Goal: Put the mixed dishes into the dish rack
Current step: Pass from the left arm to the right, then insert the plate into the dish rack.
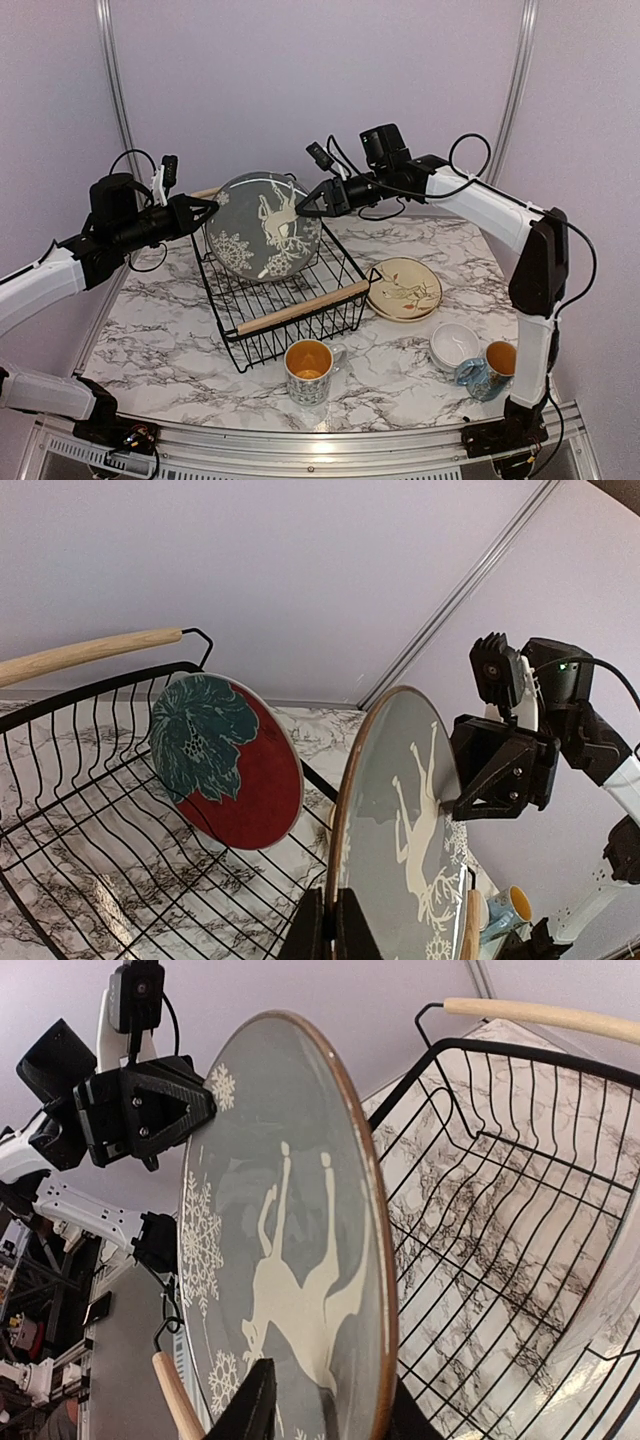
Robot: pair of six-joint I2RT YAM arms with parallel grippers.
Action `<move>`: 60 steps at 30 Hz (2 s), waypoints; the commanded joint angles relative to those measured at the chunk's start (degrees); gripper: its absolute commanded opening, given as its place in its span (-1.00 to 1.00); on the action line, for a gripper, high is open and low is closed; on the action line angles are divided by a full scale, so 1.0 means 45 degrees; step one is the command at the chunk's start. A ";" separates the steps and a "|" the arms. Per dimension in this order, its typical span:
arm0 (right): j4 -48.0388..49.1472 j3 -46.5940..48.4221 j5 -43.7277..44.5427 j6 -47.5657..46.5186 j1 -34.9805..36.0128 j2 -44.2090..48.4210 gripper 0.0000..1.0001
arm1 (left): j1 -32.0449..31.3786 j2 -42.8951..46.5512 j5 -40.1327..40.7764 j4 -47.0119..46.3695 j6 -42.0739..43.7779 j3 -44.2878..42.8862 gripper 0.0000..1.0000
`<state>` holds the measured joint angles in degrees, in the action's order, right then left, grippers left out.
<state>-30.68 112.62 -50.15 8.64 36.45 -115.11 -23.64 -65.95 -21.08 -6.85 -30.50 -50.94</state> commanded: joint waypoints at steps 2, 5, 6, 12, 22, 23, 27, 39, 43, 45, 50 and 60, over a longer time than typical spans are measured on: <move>0.0459 0.0140 -0.0760 0.0337 0.0260 -0.0313 -0.53 | -0.0070 0.0242 -0.0115 -0.2013 -0.0080 0.0084 -1.00; 0.0485 0.0173 -0.0676 0.0419 0.0260 -0.0374 -0.52 | -0.0103 0.0292 -0.0181 -0.2170 0.0033 0.0249 -1.00; 0.0488 0.0179 -0.0682 0.0459 0.0260 -0.0409 -0.46 | -0.0111 0.0327 -0.0264 -0.2286 0.0049 0.0336 -1.00; 0.0582 0.0213 -0.0835 0.0671 0.0260 -0.0622 -0.36 | -0.0168 0.0638 -0.0423 -0.2861 0.0183 0.0663 -1.00; 0.0665 0.0111 -0.0934 0.0910 0.0260 -0.0941 -0.26 | -0.0179 0.0626 -0.0595 -0.3173 0.0143 0.0816 -1.00; 0.0677 0.0120 -0.0945 0.0906 0.0260 -0.0943 -0.30 | -0.0187 0.0603 -0.0575 -0.3095 0.0180 0.0785 -1.00; 0.0696 0.0111 -0.0902 0.0891 0.0242 -0.0839 -0.41 | -0.0187 0.0517 -0.0472 -0.2813 0.0263 0.0674 -1.00; 0.0783 -0.0179 -0.0860 0.0838 -0.0222 -0.0352 -1.00 | -0.0184 0.0343 -0.0017 -0.2362 0.0514 0.0616 -0.99; 0.0289 0.0332 -0.0258 0.0304 -0.0276 -0.0234 -1.00 | -0.0186 0.0150 0.0493 -0.1441 0.0519 0.0272 -0.34; -0.0130 0.0907 0.0278 -0.0267 -0.0365 -0.0073 -1.00 | -0.0175 0.0030 0.1075 -0.0221 0.0780 -0.0251 -0.13; -0.0118 0.1369 0.1264 -0.0703 -0.0822 0.0608 -1.00 | -0.0149 0.0311 0.2932 0.2219 0.1335 -0.0899 0.13; -0.0069 0.1641 0.5194 -0.1206 -0.0201 0.1176 -1.00 | -0.0155 0.1757 0.4577 0.2901 0.1118 -0.0300 0.17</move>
<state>-35.05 115.39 -34.11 4.49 32.69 -114.67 -24.56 -60.93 -4.80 3.57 -25.61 -53.69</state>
